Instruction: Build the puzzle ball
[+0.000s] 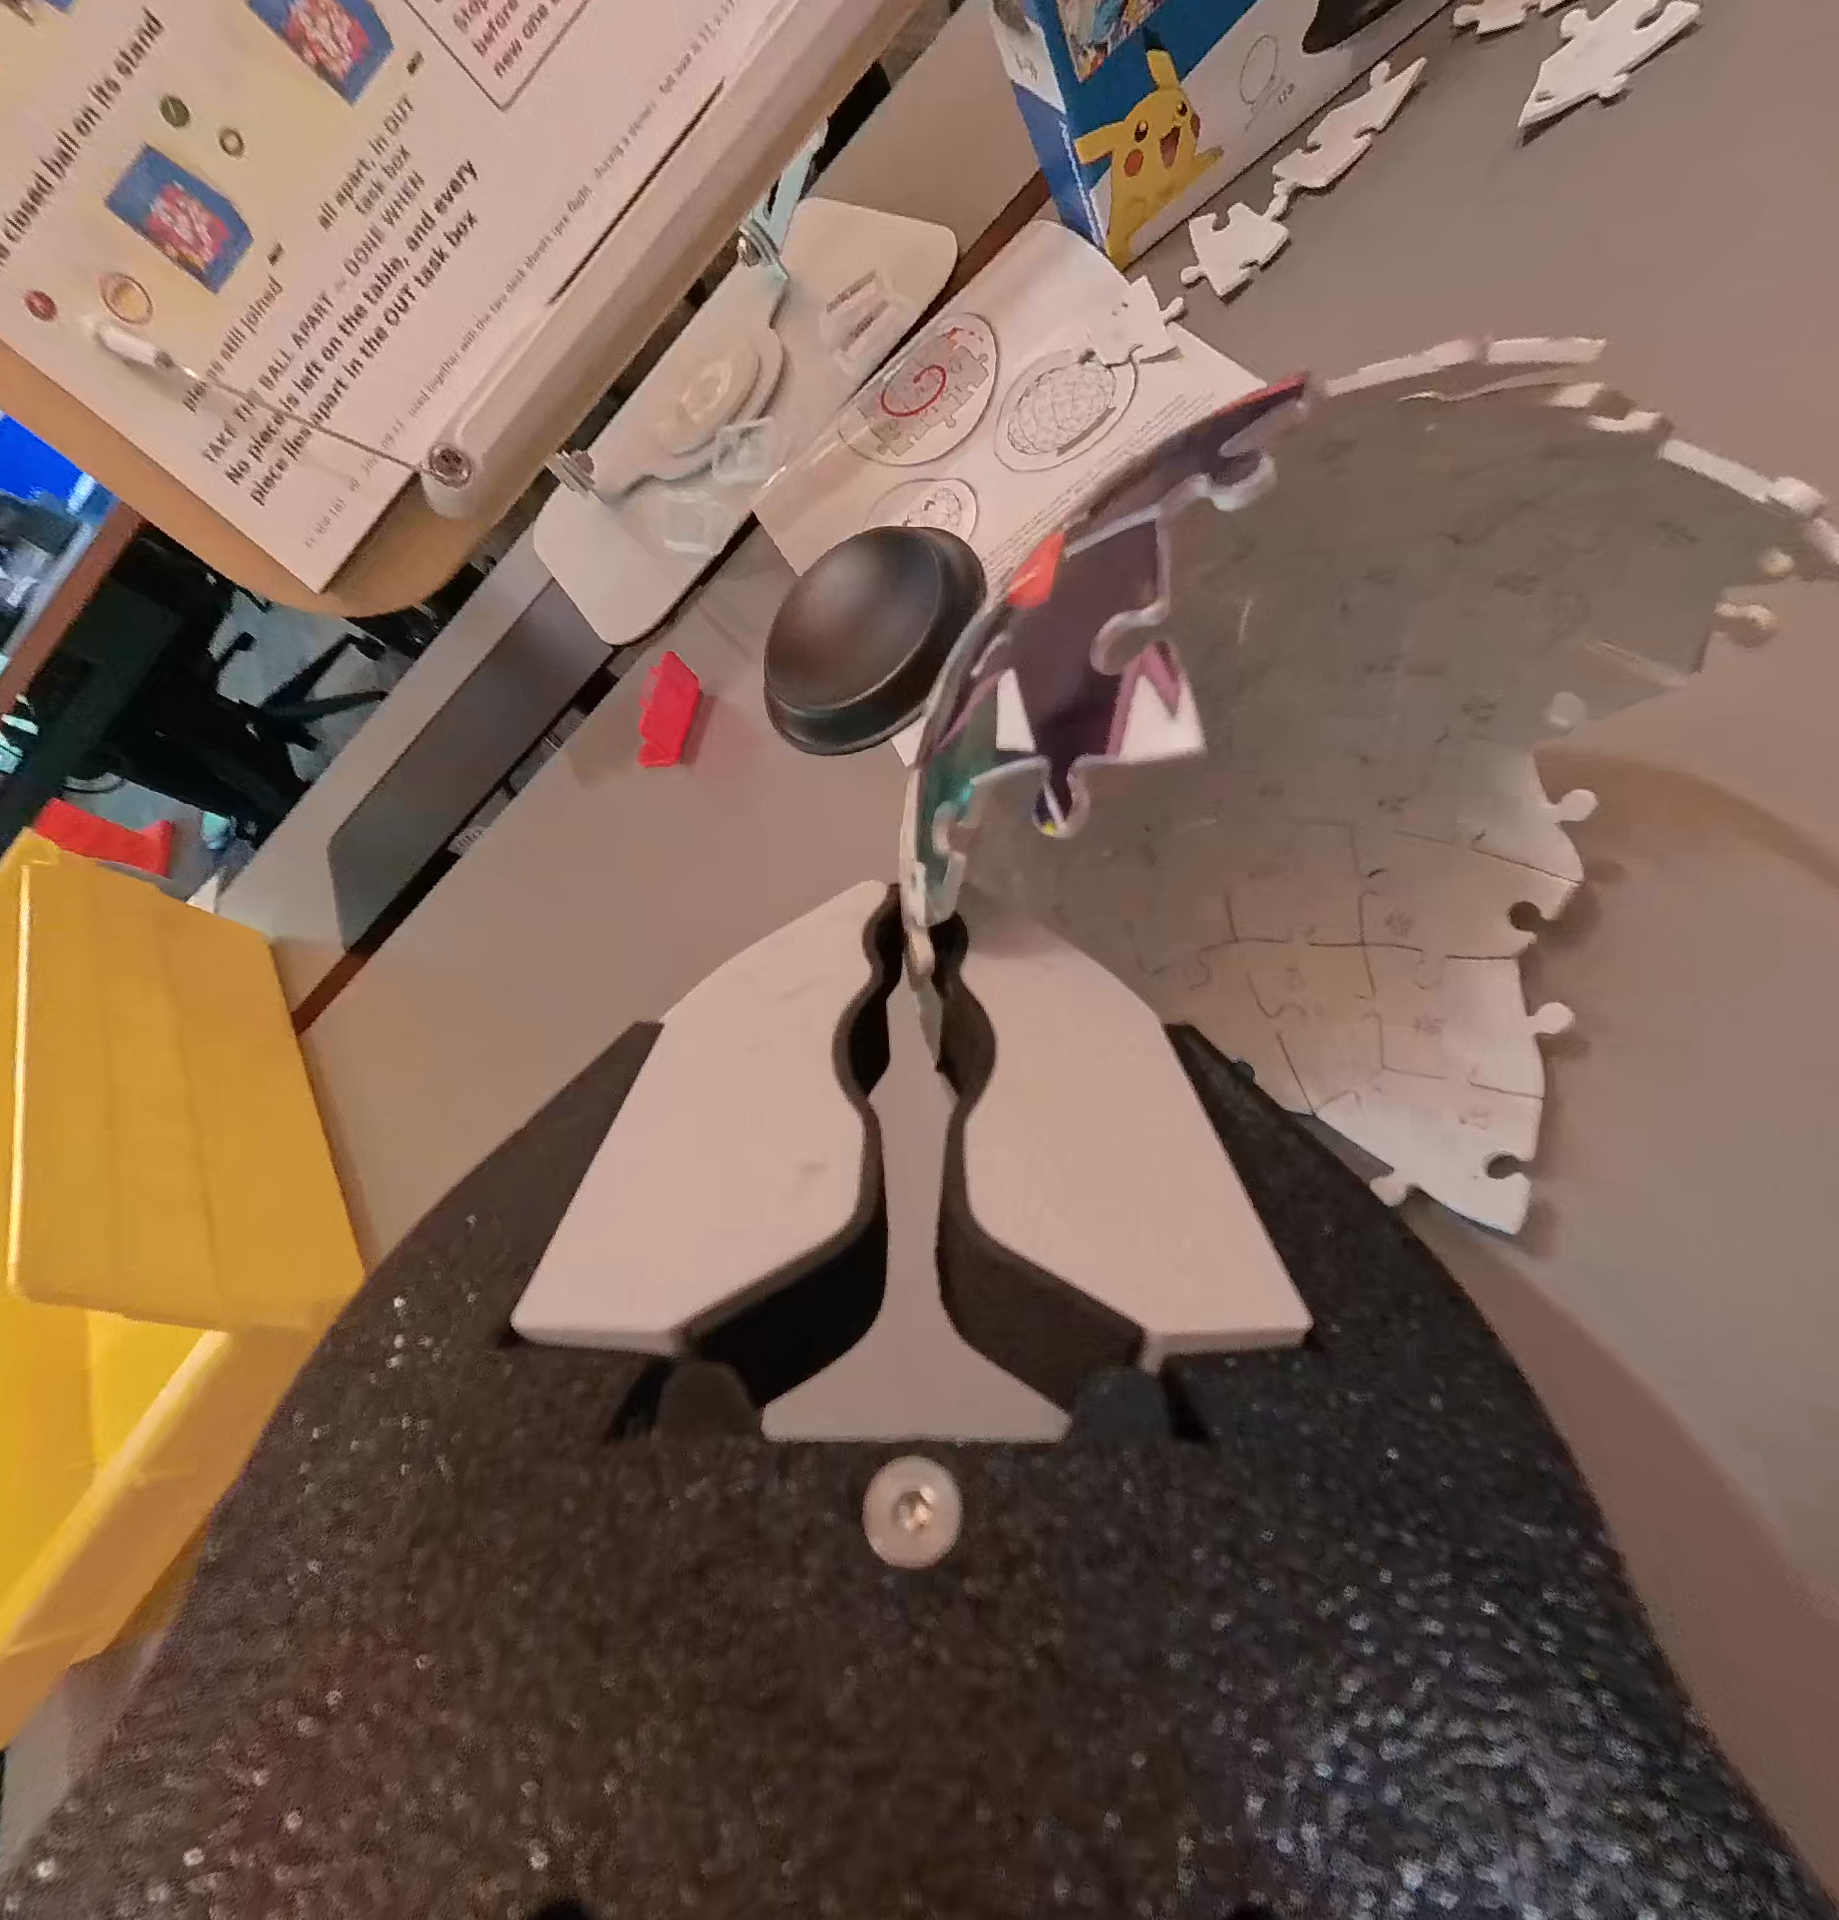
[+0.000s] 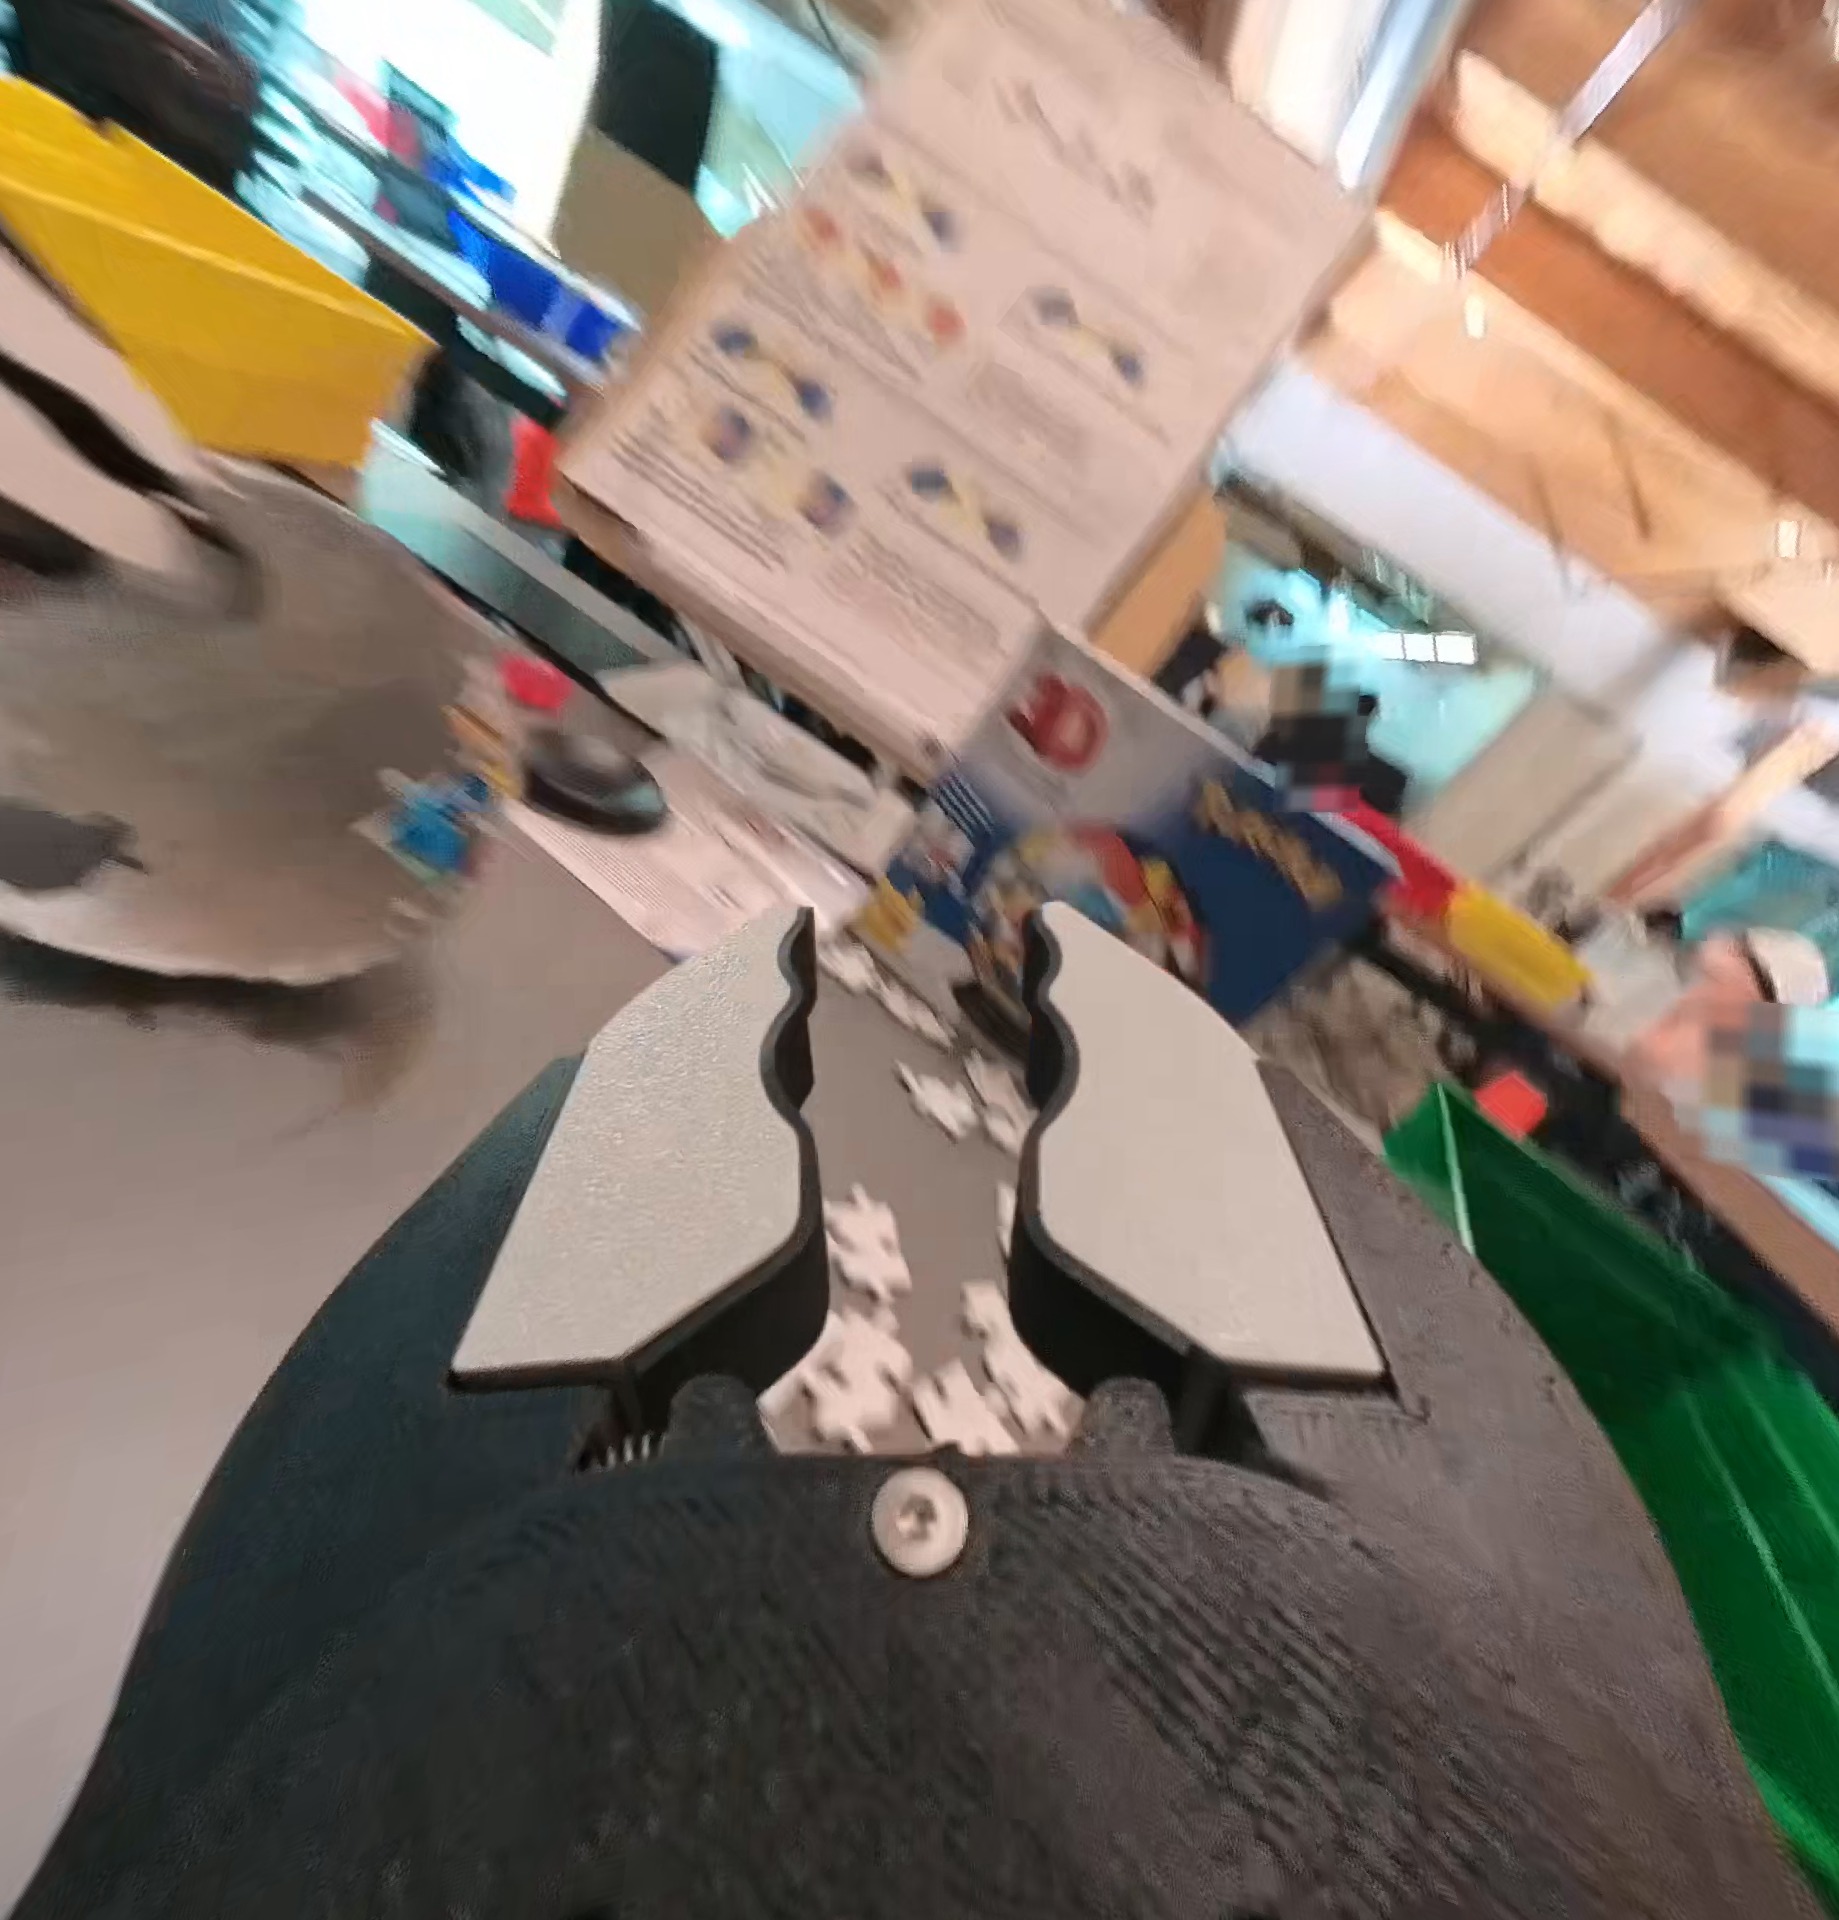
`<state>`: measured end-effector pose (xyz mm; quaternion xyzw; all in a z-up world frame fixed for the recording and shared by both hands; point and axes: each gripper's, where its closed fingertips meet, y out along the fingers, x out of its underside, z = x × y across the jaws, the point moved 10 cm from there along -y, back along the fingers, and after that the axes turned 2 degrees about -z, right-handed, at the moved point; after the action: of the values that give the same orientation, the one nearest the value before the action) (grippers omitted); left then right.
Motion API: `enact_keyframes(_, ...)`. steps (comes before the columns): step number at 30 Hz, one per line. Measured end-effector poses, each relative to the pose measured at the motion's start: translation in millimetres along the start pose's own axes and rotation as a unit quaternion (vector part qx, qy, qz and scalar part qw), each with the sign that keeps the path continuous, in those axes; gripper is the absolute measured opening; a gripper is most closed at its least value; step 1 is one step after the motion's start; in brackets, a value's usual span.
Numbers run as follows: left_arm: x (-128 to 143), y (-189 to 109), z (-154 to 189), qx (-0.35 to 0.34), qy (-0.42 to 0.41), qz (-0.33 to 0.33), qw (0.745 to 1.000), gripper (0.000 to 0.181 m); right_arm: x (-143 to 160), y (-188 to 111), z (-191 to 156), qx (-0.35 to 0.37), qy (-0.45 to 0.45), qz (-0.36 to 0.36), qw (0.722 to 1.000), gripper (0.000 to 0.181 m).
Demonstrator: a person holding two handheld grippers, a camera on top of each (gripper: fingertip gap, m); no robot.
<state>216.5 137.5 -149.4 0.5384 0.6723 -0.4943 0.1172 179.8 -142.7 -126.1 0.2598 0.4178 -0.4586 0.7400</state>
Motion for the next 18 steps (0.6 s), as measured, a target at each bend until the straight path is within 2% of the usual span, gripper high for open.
enact_keyframes(4,-3.6,6.3,-5.3,0.018,-0.013,-0.026,0.999,0.004,43.2,0.6,52.3,0.018,0.066,-0.11,0.992,0.03)
enact_keyframes(7,-7.8,11.3,-8.9,0.031,-0.014,-0.05,0.998,0.004,66.9,11.1,70.9,-0.01,0.093,-0.181,0.979,0.026)
enact_keyframes(12,-16.7,20.3,-13.2,0.047,0.001,-0.094,0.994,0.005,89.6,36.5,74.8,-0.063,0.163,-0.222,0.959,0.022)
enact_keyframes(15,-22.9,25.4,-15.2,0.056,0.015,-0.119,0.991,0.005,97.2,52.5,70.4,-0.09,0.163,-0.25,0.95,0.022)
enact_keyframes(18,-29.4,29.7,-17.9,0.073,0.02,-0.143,0.987,0.005,103.4,66.0,70.7,-0.088,0.164,-0.273,0.944,0.024)
